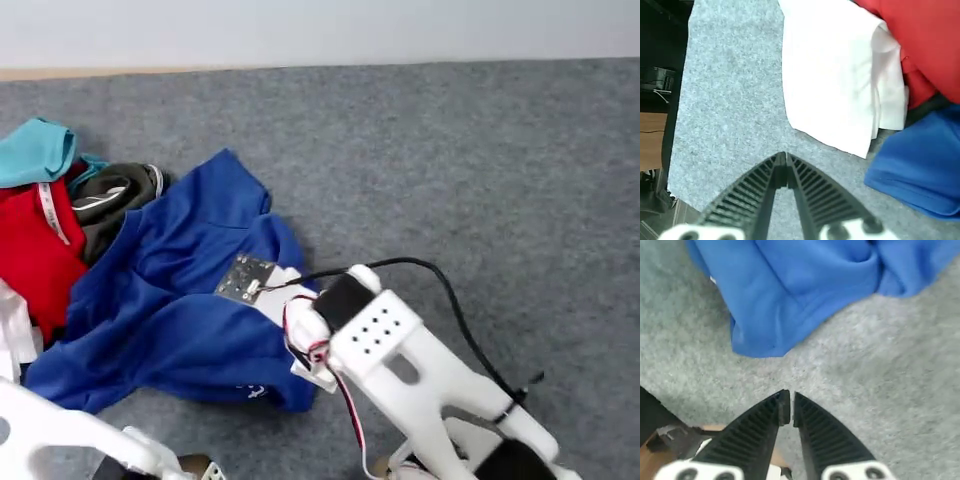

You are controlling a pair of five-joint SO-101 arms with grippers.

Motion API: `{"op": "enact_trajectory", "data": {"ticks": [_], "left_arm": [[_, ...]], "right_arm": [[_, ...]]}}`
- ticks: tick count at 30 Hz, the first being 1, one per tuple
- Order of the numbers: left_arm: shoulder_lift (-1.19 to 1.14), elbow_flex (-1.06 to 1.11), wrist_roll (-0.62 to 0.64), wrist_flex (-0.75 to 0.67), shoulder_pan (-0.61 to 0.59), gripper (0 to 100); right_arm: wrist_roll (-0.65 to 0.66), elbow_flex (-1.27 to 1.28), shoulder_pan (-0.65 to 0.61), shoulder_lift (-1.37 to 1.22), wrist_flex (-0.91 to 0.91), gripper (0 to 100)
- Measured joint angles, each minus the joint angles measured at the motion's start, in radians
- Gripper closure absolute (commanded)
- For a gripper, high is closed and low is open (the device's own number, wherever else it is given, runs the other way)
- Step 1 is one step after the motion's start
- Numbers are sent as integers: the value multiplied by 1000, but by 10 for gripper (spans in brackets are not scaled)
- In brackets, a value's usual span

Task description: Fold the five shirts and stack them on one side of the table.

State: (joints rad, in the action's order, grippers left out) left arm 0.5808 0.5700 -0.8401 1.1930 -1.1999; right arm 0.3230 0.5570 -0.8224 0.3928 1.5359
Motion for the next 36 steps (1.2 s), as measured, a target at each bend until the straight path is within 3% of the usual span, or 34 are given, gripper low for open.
{"op": "enact_trajectory", "data": {"ticks": [4,11,19,25,36], "left_arm": [[0,11,-12,84,17,971],[0,69,-130,265,44,860],[3,204,-330,279,21,801],[5,350,-370,184,97,801],[6,522,-334,-20,250,804]], "right_arm": [[0,-14,0,-91,0,750],[0,-140,-2,-166,0,745],[0,-166,-2,-166,48,745],[0,-173,66,-166,89,745],[0,-238,164,-167,95,745]]}}
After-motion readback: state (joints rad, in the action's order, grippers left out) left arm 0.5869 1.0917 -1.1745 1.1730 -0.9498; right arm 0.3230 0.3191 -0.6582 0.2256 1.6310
